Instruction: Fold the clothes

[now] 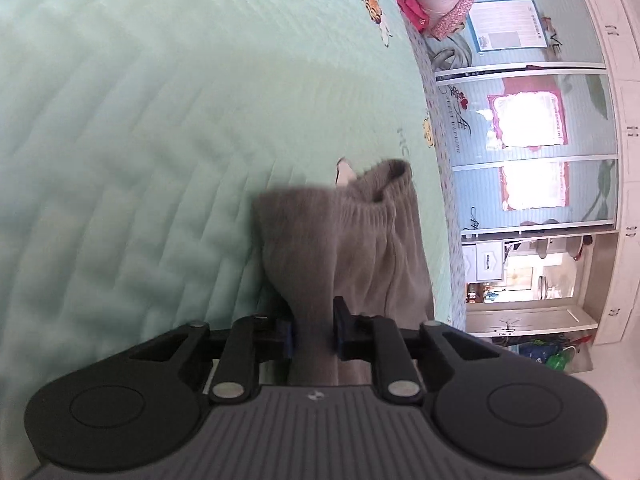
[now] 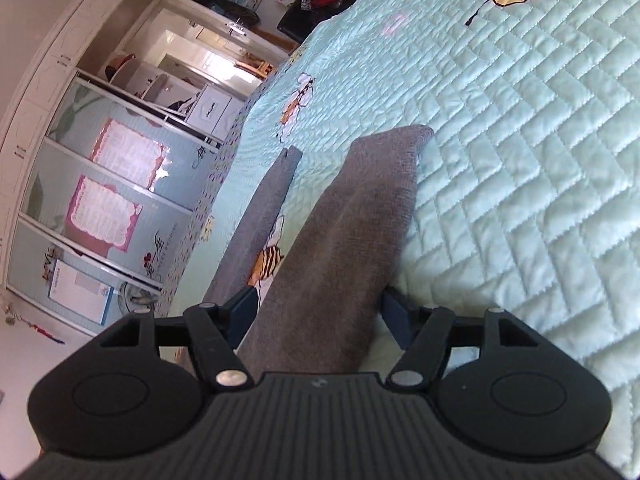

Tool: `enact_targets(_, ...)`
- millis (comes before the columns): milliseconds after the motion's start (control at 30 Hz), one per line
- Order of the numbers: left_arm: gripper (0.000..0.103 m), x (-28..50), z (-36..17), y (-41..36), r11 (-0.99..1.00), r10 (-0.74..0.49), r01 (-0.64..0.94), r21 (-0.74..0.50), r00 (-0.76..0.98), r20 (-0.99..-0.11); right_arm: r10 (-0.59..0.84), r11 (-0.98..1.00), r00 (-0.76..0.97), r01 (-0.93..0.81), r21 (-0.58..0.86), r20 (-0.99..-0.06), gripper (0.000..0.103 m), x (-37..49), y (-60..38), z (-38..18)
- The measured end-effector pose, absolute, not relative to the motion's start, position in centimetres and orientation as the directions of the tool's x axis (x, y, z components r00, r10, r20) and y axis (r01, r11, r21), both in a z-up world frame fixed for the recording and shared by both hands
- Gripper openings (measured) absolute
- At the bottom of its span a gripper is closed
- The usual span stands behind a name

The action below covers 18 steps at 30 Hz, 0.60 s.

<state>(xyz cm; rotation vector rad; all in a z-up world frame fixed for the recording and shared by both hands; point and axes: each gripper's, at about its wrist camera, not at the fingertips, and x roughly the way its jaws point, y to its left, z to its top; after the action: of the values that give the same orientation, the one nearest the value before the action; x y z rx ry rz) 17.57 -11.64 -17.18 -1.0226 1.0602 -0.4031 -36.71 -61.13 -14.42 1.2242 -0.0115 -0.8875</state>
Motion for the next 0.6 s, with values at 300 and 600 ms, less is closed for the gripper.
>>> enact_targets(300, 0.007, 16.8, -13.7, -9.9, 0.600, -0.648, -0.057, -0.798, 0.550, -0.526, -0.602, 0.054, 0.636, 0.636, 0.770, -0.483, 0.006, -36.8, -64.2, -13.6)
enact_targets(600, 0.024, 16.5, -14.3, -8.1, 0.613, -0.667, -0.049, -0.789, 0.503, -0.549, -0.639, 0.129, 0.578, 0.731, 0.671, -0.507, 0.024, -36.6, -60.9, -10.7)
